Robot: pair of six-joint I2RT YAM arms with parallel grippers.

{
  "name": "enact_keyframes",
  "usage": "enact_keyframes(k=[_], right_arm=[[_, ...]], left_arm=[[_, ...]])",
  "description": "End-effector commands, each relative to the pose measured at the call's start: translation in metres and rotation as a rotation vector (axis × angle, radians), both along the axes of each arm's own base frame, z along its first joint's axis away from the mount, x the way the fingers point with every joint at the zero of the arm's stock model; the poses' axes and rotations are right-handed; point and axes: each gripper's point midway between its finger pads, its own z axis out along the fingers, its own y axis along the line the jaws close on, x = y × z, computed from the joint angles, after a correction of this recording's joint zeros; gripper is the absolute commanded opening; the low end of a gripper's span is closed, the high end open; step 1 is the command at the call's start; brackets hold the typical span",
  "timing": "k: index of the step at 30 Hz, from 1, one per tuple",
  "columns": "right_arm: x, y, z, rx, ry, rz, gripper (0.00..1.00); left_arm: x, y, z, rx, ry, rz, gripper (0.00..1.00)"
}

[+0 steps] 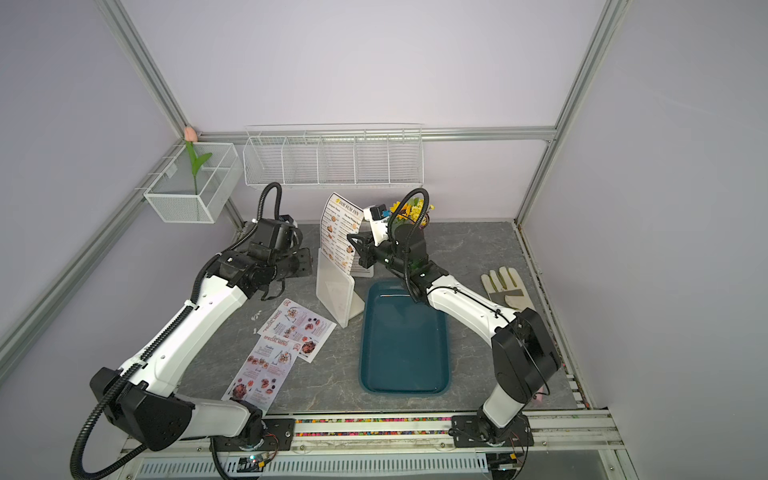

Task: Replace the menus in the menu holders
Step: Insert the menu into the menu holder.

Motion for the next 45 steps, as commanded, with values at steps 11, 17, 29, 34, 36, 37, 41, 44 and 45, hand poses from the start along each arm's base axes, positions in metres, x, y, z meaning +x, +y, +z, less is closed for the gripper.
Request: enact_keyframes(k=[11, 17, 29, 34, 36, 37, 41, 44, 45], right_arm=[[-0.017, 0.007, -0.004, 0.008, -0.007, 0.074, 0.14], [-0.023, 0.009, -0.012, -0.009, 0.022, 0.093, 0.18], [-0.029, 0.001, 0.000, -0.097, 0.002, 0.092, 0.28], [-0.023, -0.004, -0.004, -0.137, 0.004, 0.066, 0.35], [-0.018, -0.004, -0.003, -0.126, 0.010, 0.064, 0.36], [-0.016, -0.003, -0.003, -0.121, 0.012, 0.068, 0.36], [-0.007, -0.002, 0.002, -0.113, 0.009, 0.070, 0.36], [-0.002, -0.002, 0.007, -0.101, 0.002, 0.072, 0.36], [0.001, -0.003, 0.008, -0.097, 0.003, 0.071, 0.36]], left_arm=[[-0.003, 0.001, 0.003, 0.001, -0.007, -0.004, 0.52], [-0.005, 0.002, 0.003, -0.001, -0.011, -0.002, 0.52], [-0.007, 0.001, 0.004, -0.021, -0.017, -0.007, 0.52], [-0.007, 0.000, 0.006, -0.032, -0.022, -0.008, 0.52], [-0.007, 0.000, 0.005, -0.032, -0.018, -0.008, 0.52], [-0.008, 0.000, 0.005, -0.034, -0.017, -0.008, 0.52], [-0.008, 0.002, 0.006, -0.027, -0.020, 0.001, 0.52], [-0.007, 0.002, 0.007, -0.023, -0.019, 0.001, 0.52], [-0.007, 0.002, 0.007, -0.023, -0.019, 0.002, 0.52]])
